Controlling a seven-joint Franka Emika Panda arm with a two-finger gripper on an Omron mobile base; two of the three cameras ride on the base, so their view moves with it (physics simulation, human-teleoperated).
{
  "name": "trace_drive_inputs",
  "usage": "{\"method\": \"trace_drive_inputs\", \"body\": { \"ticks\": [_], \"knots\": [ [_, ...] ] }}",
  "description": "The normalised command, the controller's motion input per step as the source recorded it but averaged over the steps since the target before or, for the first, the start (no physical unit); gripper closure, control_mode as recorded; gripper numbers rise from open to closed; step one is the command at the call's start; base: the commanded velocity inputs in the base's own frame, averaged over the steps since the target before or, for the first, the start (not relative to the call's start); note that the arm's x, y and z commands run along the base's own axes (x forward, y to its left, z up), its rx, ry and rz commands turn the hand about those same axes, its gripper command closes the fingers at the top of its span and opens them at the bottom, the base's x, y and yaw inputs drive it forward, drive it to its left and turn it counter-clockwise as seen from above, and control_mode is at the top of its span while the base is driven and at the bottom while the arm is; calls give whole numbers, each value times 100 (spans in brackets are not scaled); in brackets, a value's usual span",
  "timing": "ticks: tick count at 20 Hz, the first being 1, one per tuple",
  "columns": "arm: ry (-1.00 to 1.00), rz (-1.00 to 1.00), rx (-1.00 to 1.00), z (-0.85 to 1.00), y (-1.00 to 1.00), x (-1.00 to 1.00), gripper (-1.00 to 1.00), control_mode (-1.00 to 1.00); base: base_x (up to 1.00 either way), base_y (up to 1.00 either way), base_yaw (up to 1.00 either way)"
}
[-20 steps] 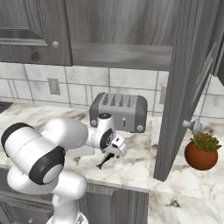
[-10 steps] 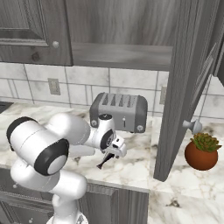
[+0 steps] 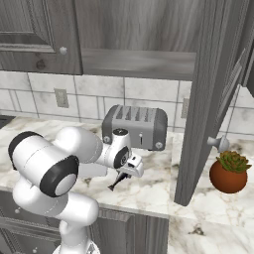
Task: Retrieve the tupperware from the cabinet, then place the raw meat into the tupperware to avoid contamination.
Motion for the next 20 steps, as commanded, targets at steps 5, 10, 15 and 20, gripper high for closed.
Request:
{"method": "trace_drive_inputs", "body": {
  "ticks": [5, 10, 15, 20],
  "knots": [
    [-3, 0, 0, 15, 0, 0, 100, -100, 0, 0, 0],
    [-6, 0, -1, 62, 0, 0, 100, -100, 0, 0, 0],
    [-2, 0, 0, 71, 19, 0, 100, -100, 0, 0, 0],
    [1, -16, 0, 34, 37, 0, 100, -100, 0, 0, 0]
  ]
}}
